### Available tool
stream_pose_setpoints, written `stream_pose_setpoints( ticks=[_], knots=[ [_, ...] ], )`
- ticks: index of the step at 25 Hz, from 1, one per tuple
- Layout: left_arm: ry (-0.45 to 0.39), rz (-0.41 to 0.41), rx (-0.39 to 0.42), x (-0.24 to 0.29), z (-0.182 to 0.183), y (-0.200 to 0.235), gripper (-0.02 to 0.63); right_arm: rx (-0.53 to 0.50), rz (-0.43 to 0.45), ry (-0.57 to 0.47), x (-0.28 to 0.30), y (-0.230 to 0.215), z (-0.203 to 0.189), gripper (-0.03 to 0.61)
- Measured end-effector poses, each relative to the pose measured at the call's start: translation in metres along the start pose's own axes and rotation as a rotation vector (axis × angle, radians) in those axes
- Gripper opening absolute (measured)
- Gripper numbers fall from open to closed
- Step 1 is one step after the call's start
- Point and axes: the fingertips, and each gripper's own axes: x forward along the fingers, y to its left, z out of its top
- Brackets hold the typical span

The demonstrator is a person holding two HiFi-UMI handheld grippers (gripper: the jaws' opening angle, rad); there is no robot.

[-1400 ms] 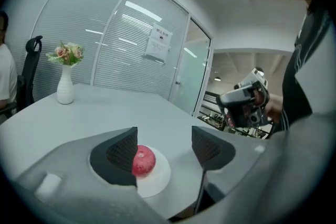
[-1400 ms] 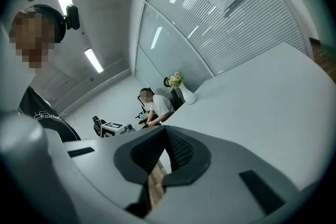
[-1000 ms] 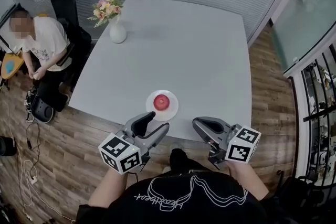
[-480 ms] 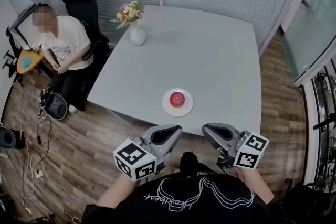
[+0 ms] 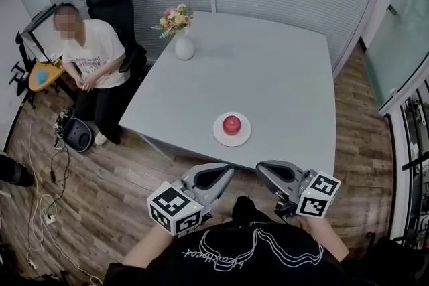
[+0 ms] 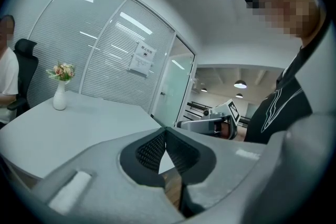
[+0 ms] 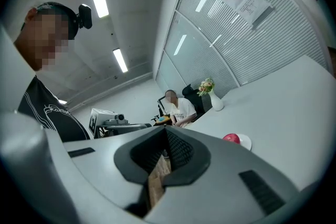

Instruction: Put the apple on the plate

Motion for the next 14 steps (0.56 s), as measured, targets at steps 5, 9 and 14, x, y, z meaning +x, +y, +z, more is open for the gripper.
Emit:
stream_pose_setpoints(
  ticks=[5,9,14],
  knots=[
    [-0.008,0.018,0.018,-0.009,0.0,-0.006,0.015,-0.004,0.004,0.006,-0.001,0.009,-0.004,0.008],
    [-0.011,0.022,0.02,-0.014,-0.001,-0.009,0.015,-0.006,0.003,0.007,-0.002,0.013,-0.006,0.008],
    [-0.013,0.02,0.02,-0.015,0.001,-0.017,0.015,-0.004,0.003,0.001,-0.008,0.015,-0.004,0.008]
  ],
)
